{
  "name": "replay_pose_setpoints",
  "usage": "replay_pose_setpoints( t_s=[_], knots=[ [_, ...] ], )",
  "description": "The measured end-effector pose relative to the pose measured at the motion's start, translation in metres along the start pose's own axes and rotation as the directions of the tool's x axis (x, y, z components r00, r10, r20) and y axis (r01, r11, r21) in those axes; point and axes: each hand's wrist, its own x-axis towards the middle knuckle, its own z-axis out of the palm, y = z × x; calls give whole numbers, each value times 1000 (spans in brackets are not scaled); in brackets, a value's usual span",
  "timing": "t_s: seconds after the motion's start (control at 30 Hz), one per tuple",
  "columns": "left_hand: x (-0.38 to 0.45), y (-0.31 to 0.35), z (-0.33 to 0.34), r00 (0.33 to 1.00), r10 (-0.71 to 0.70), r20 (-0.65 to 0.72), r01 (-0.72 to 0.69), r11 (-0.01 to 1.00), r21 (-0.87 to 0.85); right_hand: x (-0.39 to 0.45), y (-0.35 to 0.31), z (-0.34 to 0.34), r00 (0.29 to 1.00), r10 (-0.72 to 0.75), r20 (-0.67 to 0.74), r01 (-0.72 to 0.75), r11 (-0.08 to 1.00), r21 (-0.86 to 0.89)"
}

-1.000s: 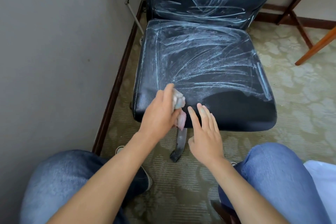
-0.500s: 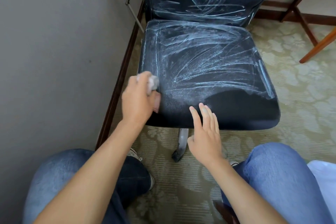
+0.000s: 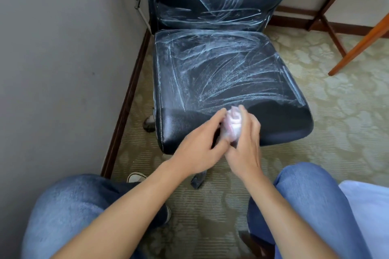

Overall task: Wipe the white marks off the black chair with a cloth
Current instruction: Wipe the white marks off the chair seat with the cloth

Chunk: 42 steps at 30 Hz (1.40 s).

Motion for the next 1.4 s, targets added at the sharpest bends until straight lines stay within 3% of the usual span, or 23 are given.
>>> replay_pose_setpoints(
  t_s=[0.07, 0.1, 0.17, 0.27, 0.4, 0.47, 0.57, 0.7, 0.87, 0.9, 0.97, 1.03, 1.23, 1.3, 1.4],
  knots=[
    [-8, -22, -12, 979, 93, -183, -32, 950, 312, 5, -5, 4, 999, -25, 38, 30, 987, -158],
    [-13, -35, -17, 969, 126, -211, -15, 888, 460, 7, -9, 7, 999, -1, 46, 11, 977, -215],
    [-25, -59, -16, 981, 96, -167, 40, 749, 661, 12, -12, 12, 999, 20, 41, -7, 957, -290],
    [-35, -71, -8, 995, 27, -96, 56, 642, 764, 25, -5, 6, 1000, -24, -8, 19, 923, -383],
    [-29, -59, -15, 953, -182, -241, 299, 679, 671, 52, 16, -10, 944, 231, -235, -287, 927, -243],
    [-28, -55, -13, 936, -247, -249, 351, 696, 627, 53, 20, -5, 931, 230, -284, -293, 934, -203],
    [-30, -55, -7, 938, -240, -249, 342, 745, 572, 46, 2, 21, 963, 53, -263, -117, 966, -231],
    [-32, -57, -19, 934, -252, -252, 342, 835, 432, 40, -43, 61, 973, -224, 61, 232, 939, -255],
    [-32, -58, -43, 933, -252, -258, 334, 873, 355, 47, -46, 46, 946, -226, 234, 307, 855, -417],
    [-33, -55, -43, 931, -256, -260, 341, 864, 371, 50, -38, 37, 961, -173, 214, 257, 842, -473],
    [-33, -49, -42, 915, -301, -270, 391, 827, 403, 58, -19, 15, 998, 28, 61, 9, 843, -537],
    [-31, -43, -41, 898, -343, -274, 432, 801, 414, 59, -2, -2, 979, 181, -98, -205, 818, -538],
    [-31, -38, -39, 918, -338, -209, 396, 818, 418, 51, -25, 27, 943, 306, -133, -334, 866, -372],
    [-34, -42, -43, 917, -353, -189, 399, 837, 374, 48, -51, 48, 971, 236, -44, -237, 906, -351],
    [-34, -50, -54, 912, -360, -195, 401, 882, 248, 31, -83, 75, 984, -72, 162, 132, 906, -402]
  ],
)
